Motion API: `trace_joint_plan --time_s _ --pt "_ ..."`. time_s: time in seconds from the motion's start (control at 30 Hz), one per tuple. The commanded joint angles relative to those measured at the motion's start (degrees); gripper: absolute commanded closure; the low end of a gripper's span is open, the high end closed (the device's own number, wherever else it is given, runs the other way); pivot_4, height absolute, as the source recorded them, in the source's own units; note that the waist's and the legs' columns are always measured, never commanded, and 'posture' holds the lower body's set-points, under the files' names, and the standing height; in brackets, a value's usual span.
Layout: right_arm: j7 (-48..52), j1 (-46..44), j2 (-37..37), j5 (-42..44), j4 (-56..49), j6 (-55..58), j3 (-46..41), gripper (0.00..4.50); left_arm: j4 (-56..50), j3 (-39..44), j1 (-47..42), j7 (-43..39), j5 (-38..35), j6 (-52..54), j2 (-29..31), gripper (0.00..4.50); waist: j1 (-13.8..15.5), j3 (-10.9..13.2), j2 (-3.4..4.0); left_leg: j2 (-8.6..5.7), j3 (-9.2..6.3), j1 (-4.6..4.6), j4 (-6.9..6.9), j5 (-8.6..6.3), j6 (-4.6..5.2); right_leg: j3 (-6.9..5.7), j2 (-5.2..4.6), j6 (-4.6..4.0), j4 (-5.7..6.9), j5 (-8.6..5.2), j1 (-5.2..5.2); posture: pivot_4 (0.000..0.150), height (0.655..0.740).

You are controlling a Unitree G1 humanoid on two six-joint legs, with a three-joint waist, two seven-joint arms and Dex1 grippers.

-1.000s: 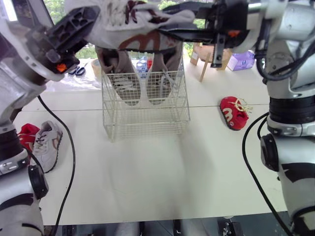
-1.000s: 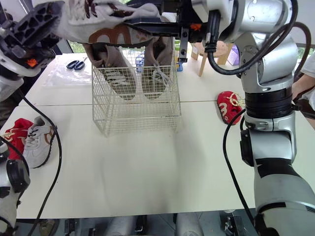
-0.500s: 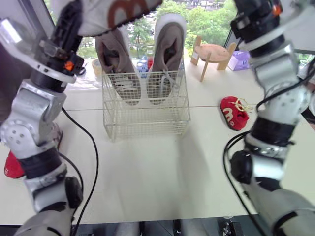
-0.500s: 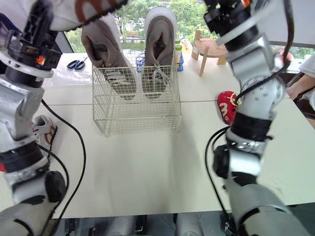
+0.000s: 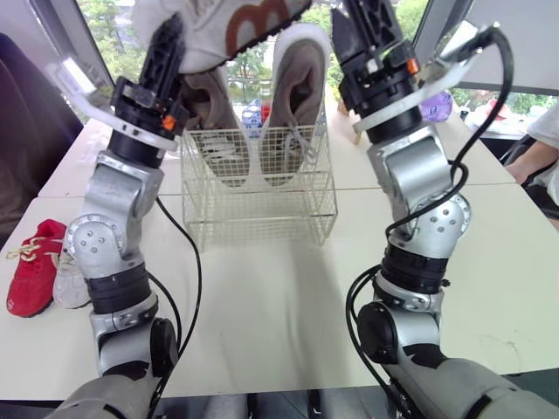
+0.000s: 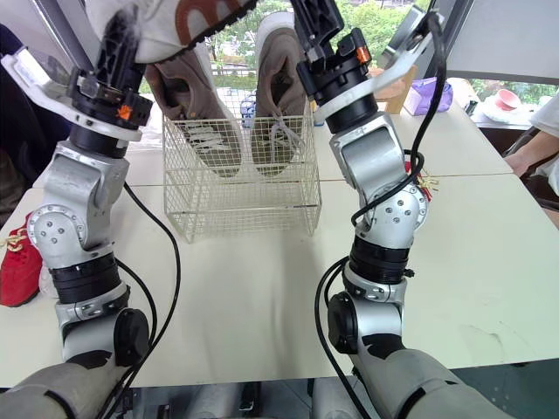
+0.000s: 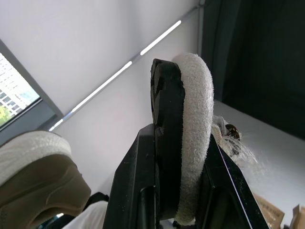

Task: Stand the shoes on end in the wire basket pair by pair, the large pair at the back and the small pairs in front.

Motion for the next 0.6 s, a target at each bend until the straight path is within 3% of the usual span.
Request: trace_joint_plan --time_s 0.03,0.27,0.4,0.53,0.6 --pt "0.42 -0.64 0.30 0.21 -1.90 -1.25 1.48 0.04 -2.76 -1.21 -0.77 -1.78 1.38 0.25 -0.15 4.24 -0.02 0.00 0.00 0.01 -0.01 0.00 0.00 0.00 0.00 0.00 0.01 0.00 0.00 0.00 0.00 0.150 0.7400" --pt "1.32 -0.61 -0.39 -0.87 -0.73 -1.49 2.76 0.04 -4.70 -4.89 1.55 -3.60 5.54 2.14 0.24 4.24 -0.07 0.00 0.00 0.06 -0.03 0.01 0.00 0.00 0.00 0.00 0.08 -0.01 -0.01 0.00 0.00 0.150 0.7400" --pt "1.72 -0.48 -0.79 -1.30 -0.53 -1.52 3.16 1.29 -4.56 -4.71 1.55 -3.47 6.40 1.76 -0.15 4.24 -0.01 0.00 0.00 0.07 -0.04 0.01 0.00 0.00 0.00 0.00 0.08 -0.01 -0.02 -0.01 0.00 0.150 0.7400" --pt "1.90 -0.43 -0.86 -1.03 -0.60 -1.52 3.19 3.11 -4.17 -4.23 1.34 -3.31 6.88 1.51 -0.17 4.24 -0.06 0.00 0.00 0.09 -0.05 0.01 -0.01 0.00 0.01 0.00 0.11 -0.01 -0.04 -0.01 0.00 0.150 0.7400" --pt "2.08 -0.54 -0.86 -0.78 -0.52 -1.53 3.06 3.54 -3.99 -3.96 1.44 -3.16 7.07 1.51 0.05 4.24 -0.06 0.00 0.00 0.09 -0.05 0.01 -0.01 -0.01 0.01 0.00 0.11 -0.01 -0.04 -0.01 0.00 0.150 0.7400"
